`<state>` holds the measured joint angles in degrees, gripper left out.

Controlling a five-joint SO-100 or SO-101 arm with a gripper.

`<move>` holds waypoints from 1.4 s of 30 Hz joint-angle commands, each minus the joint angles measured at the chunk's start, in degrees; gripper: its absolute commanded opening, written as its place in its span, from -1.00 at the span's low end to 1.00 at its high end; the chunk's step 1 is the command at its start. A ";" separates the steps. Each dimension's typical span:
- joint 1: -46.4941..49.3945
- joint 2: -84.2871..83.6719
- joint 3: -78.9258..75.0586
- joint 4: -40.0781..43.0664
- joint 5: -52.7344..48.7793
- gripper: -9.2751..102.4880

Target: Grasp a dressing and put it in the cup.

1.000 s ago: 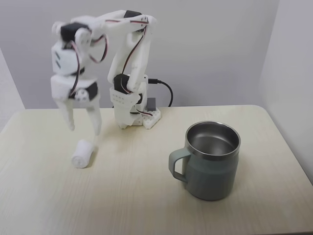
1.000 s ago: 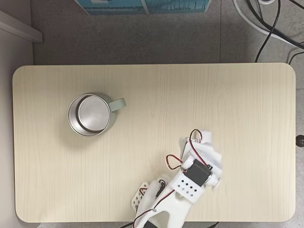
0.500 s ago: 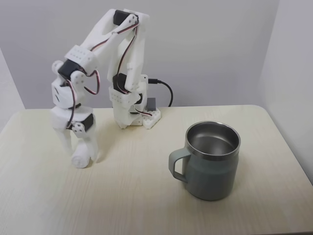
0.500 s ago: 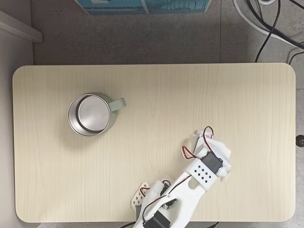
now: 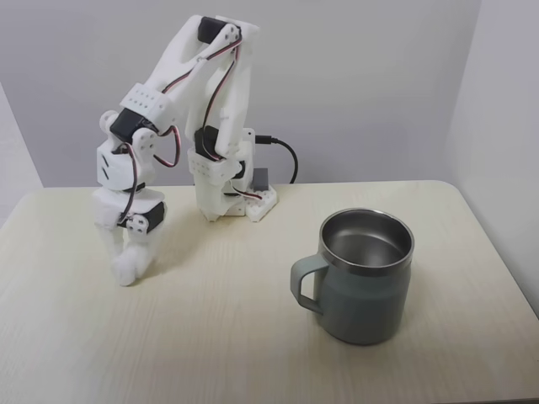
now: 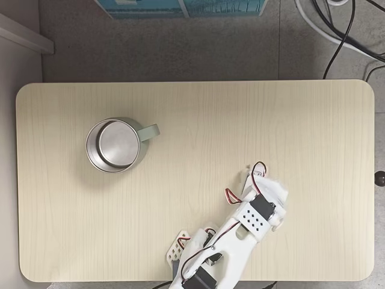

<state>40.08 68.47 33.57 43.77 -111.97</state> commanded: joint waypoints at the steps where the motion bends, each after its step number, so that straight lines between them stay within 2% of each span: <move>1: -1.14 0.26 1.32 -0.18 2.46 -0.83; 5: -3.43 2.29 5.36 3.43 7.73 -0.84; 9: -7.65 1.85 13.36 13.80 15.56 -0.84; 20: -23.55 -5.10 35.51 35.24 38.76 -0.84; 30: -40.61 -1.41 62.05 53.09 57.74 -0.84; 36: -53.96 3.60 71.98 58.01 69.61 -0.84; 42: -66.88 10.20 79.54 59.06 79.72 -0.84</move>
<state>-21.71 76.64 108.11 101.95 -35.42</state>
